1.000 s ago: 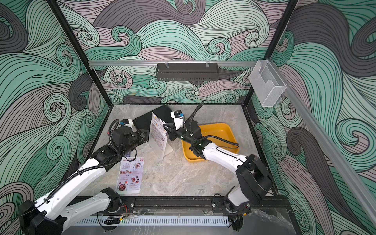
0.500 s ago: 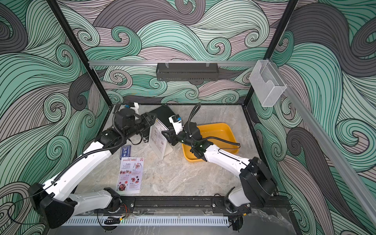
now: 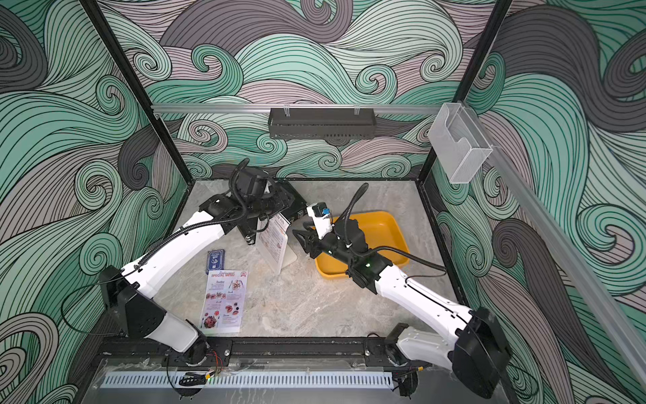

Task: Replace the menus in the menu holders
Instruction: Insert the menu into the menu holder.

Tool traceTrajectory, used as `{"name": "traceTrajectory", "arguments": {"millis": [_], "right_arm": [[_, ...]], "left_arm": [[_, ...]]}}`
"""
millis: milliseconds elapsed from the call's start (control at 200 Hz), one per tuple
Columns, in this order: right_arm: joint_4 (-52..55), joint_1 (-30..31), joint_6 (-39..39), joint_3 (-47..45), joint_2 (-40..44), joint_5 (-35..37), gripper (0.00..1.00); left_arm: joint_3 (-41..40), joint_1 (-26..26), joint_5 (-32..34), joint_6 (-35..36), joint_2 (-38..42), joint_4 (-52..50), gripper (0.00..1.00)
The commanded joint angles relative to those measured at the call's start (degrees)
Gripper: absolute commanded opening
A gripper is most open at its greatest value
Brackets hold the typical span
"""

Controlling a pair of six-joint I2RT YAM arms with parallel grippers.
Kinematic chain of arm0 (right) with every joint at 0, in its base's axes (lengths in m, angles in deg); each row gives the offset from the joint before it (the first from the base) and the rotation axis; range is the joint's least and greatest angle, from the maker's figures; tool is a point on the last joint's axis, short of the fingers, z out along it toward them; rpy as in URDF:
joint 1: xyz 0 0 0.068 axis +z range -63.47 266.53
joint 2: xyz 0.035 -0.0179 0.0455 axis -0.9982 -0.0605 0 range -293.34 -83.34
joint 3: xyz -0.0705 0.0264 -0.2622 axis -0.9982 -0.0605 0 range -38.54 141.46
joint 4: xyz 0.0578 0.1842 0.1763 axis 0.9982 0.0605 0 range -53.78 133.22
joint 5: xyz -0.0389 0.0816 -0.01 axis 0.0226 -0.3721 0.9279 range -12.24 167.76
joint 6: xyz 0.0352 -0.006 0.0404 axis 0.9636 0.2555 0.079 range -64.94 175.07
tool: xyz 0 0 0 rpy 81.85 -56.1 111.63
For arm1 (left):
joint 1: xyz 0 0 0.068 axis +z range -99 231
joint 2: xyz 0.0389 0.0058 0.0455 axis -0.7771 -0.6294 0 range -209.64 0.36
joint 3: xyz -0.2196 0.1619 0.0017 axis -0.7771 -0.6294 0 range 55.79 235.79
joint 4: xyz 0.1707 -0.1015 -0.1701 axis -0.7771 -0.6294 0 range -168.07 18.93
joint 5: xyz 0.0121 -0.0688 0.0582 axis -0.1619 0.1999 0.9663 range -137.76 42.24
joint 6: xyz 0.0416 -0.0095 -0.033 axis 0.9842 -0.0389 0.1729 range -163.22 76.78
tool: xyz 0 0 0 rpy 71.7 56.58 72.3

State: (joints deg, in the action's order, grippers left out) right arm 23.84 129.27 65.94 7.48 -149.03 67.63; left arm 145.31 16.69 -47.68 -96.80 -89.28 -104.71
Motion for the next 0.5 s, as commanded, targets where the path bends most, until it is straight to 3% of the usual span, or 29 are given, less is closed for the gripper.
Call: {"name": "traceTrajectory", "arguments": {"millis": [0, 495], "right_arm": [[2.4, -0.2, -0.8, -1.3, 2.6, 2.8, 0.49], [6.5, 0.0, -0.3, -1.6, 4.6, 0.0, 0.53]], "left_arm": [[2.2, -0.6, 2.6, -0.1, -0.3, -7.9, 0.52], [-1.2, -1.1, 4.1, 0.5, -0.2, -10.4, 0.51]]}}
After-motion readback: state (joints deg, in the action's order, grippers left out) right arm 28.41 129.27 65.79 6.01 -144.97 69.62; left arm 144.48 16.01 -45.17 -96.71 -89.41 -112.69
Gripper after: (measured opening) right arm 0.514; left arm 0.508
